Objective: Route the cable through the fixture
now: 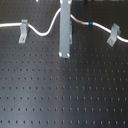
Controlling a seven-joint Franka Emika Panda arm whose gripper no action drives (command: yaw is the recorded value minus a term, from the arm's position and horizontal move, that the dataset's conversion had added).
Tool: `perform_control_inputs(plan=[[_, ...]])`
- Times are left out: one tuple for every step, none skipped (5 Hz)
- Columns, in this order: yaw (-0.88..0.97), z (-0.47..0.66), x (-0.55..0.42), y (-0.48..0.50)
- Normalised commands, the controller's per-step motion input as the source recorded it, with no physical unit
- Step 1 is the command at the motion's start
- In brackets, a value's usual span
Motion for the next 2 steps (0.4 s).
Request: perform_control_inputs(plan=[[-0.89,0.19,-0.127,0.008],[-0.93,0.18,-0.111,-0.038]])
